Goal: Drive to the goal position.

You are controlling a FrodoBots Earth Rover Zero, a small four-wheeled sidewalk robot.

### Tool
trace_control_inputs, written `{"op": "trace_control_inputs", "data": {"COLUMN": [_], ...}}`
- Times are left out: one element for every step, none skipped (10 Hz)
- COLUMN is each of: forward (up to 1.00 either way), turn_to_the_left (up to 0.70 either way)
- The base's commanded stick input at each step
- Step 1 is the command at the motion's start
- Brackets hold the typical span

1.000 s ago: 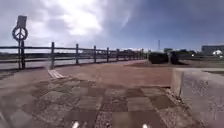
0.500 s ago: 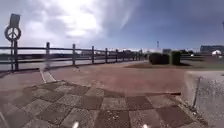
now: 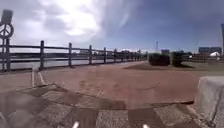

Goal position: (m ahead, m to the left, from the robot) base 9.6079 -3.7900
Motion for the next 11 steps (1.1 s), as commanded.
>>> {"op": "trace_control_inputs", "data": {"forward": [0.70,0.70,0.70,0.70,0.70,0.70,0.70,0.70,0.70,0.70,0.70], "turn_to_the_left": [0.00,0.00,0.00,0.00,0.00,0.00,0.00,0.00,0.00,0.00,0.00]}}
